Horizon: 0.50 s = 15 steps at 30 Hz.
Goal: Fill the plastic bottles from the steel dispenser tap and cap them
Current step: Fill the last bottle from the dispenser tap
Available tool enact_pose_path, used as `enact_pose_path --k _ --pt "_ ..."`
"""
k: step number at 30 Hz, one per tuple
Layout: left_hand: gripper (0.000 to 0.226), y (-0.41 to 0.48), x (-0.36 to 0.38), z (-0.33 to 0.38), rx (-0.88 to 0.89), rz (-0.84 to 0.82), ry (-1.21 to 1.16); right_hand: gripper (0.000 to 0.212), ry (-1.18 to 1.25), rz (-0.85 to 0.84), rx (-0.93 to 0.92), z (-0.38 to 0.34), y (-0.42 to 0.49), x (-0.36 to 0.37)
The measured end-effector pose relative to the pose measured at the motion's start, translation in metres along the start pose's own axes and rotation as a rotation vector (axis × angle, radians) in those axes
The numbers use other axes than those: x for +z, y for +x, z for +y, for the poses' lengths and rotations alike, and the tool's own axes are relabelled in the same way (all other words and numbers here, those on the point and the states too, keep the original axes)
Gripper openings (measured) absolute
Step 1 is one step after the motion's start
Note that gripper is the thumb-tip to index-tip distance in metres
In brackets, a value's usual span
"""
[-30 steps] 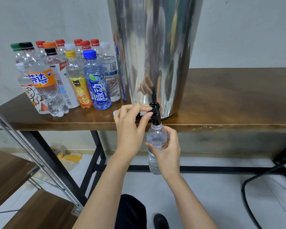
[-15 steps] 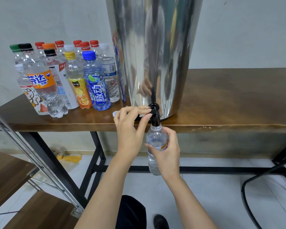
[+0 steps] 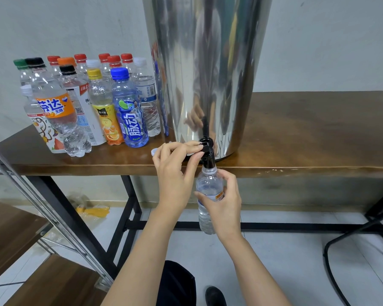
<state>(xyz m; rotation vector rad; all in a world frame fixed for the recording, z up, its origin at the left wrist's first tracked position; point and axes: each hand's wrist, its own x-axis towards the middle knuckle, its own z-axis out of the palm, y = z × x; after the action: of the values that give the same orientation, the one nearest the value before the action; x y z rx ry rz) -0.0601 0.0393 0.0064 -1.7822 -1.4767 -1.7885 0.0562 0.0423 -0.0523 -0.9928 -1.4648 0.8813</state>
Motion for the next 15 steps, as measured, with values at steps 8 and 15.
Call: enact_pose_path --k 8,15 --pt "0.008 -0.0032 0.0034 -0.0032 0.04 0.024 0.005 0.065 0.005 -0.005 -0.01 0.0009 0.0004 -0.0008" --pt "0.01 -0.0043 0.0043 -0.0044 0.044 0.034 0.001 0.067 0.002 0.006 -0.018 0.0007 0.0006 0.0001"
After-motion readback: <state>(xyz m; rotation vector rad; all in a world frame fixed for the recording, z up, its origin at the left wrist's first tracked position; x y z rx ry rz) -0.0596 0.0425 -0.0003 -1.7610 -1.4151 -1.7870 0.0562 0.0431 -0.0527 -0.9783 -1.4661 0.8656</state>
